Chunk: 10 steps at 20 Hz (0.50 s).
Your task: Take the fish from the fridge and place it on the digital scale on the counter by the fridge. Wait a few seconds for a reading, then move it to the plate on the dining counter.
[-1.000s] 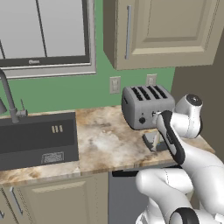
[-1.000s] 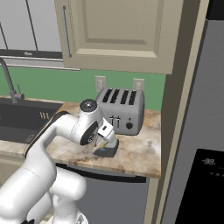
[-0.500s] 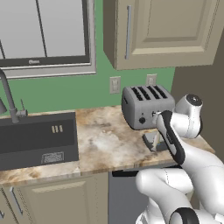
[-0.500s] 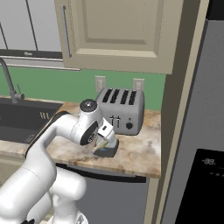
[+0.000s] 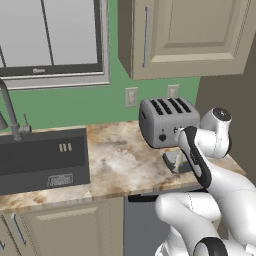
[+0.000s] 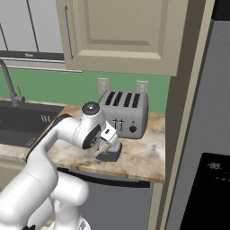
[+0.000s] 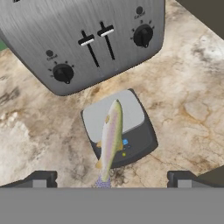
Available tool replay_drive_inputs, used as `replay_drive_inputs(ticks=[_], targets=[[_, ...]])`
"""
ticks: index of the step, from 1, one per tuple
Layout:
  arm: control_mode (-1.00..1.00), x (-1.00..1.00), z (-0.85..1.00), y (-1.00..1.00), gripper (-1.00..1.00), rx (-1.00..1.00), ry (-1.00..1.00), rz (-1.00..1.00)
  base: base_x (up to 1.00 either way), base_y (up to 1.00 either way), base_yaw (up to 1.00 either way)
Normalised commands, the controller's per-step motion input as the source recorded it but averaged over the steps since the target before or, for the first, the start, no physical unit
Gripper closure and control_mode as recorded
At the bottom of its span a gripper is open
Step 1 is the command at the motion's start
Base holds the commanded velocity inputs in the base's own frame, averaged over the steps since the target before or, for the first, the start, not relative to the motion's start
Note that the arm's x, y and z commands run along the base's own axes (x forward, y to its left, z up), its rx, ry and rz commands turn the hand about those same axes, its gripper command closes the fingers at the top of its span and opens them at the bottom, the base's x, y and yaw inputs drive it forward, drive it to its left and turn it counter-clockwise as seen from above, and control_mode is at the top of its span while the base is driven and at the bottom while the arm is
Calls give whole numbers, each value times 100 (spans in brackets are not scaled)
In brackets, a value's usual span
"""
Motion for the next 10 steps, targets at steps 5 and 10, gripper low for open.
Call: replay_drive_inputs(ticks=[5,10], targets=[[-100,0,0,0,-100,0,0,0,0,0,0],[-100,0,0,0,-100,0,0,0,0,0,0]])
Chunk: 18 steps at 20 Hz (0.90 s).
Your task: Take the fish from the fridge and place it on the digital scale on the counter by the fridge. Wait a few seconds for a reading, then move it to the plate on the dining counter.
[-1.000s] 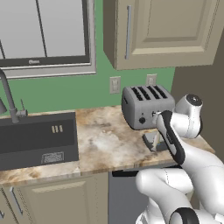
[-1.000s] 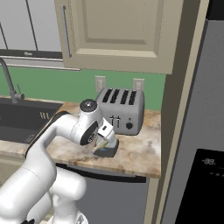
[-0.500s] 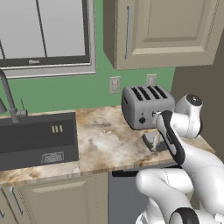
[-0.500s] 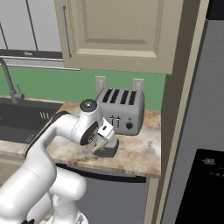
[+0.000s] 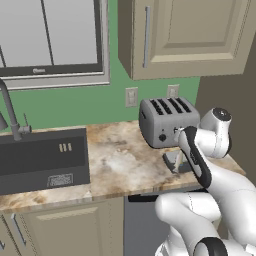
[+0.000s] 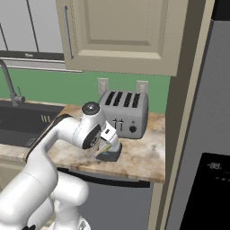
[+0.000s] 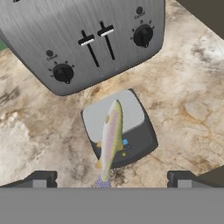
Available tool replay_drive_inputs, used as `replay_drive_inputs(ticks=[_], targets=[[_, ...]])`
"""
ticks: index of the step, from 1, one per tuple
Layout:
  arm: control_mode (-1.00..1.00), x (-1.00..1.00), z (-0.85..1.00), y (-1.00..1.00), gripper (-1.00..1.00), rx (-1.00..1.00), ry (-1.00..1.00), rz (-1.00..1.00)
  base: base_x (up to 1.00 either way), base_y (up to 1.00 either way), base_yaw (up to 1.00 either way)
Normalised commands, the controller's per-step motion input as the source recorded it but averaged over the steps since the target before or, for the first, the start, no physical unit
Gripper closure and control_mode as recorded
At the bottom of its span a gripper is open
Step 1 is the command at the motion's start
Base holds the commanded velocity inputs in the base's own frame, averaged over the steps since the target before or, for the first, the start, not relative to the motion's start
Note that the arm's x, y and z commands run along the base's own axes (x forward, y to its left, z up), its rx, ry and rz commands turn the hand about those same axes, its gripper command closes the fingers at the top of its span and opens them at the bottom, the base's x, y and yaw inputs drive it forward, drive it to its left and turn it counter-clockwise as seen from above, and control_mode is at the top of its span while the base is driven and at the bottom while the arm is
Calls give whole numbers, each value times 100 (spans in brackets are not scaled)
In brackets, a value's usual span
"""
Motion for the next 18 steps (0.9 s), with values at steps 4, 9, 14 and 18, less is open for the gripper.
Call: replay_drive_inputs(ticks=[4,9,14,18], targets=[[-100,0,0,0,-100,0,0,0,0,0,0],[-100,0,-3,1,-100,-1,-1,0,0,0,0],[-100,5,-33,3,-100,-3,0,0,0,0,0],[-100,18,-46,3,-100,-6,0,0,0,0,0]])
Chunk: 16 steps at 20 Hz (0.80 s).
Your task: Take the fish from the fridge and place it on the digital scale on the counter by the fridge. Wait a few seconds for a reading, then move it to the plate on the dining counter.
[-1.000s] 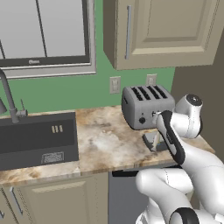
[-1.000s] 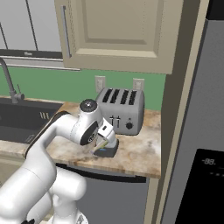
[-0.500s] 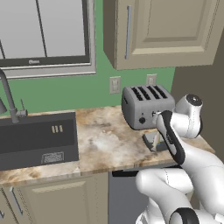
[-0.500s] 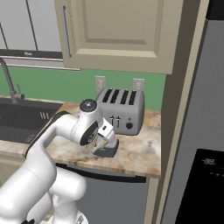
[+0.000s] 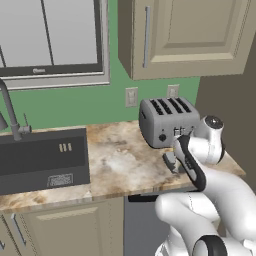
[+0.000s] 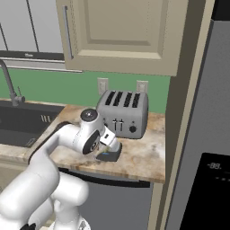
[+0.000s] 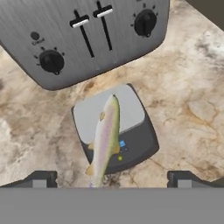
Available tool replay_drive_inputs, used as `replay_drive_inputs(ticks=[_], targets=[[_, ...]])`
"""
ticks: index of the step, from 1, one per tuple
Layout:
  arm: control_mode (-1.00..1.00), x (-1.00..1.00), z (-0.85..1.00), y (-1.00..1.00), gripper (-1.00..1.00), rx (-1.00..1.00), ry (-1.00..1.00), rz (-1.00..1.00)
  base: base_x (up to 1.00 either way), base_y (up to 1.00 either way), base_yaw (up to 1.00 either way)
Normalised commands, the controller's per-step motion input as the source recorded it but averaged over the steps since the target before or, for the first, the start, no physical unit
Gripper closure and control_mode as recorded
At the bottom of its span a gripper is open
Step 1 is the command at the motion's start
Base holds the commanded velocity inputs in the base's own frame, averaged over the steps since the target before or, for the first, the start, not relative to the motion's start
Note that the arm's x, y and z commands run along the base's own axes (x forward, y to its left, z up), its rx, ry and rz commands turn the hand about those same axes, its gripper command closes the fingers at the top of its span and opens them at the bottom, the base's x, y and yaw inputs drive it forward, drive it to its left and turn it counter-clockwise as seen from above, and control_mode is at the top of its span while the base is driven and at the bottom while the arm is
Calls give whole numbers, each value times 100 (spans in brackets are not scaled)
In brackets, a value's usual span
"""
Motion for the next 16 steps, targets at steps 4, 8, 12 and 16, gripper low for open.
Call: replay_drive_inputs(ticks=[4,8,12,16], targets=[[-100,27,-53,3,-100,-4,0,-1,0,0,0],[-100,38,-40,2,-100,0,0,0,0,0,0],[-100,39,-23,0,-100,0,2,0,0,0,0],[-100,36,-18,0,-100,0,4,0,0,0,0]])
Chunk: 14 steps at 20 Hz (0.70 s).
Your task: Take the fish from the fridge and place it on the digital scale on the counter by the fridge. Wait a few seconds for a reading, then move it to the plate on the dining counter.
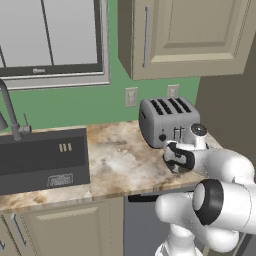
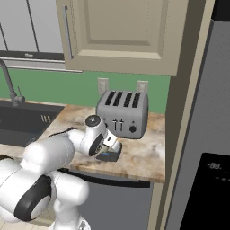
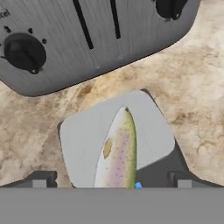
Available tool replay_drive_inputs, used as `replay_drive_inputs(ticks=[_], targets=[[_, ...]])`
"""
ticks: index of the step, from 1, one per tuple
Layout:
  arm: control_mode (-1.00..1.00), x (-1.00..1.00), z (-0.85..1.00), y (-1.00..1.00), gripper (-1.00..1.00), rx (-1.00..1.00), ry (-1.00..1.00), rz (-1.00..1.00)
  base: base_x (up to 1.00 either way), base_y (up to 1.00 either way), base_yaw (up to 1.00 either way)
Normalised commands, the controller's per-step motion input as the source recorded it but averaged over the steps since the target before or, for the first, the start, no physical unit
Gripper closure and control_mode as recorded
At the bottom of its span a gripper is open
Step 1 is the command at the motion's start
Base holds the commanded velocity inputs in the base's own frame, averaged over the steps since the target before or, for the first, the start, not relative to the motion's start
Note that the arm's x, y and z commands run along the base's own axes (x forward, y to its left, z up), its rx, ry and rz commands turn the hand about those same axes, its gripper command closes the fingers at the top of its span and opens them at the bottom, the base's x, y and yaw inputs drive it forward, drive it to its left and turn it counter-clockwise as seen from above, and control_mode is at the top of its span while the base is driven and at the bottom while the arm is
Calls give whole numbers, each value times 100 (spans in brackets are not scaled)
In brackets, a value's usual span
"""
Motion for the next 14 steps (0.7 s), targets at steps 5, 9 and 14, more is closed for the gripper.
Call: replay_drive_inputs(ticks=[5,9,14], targets=[[-100,35,-22,0,-100,0,7,0,0,0,0],[-100,15,-15,0,-100,0,7,0,0,0,0],[-100,0,-13,0,-100,0,4,0,0,0,0]])
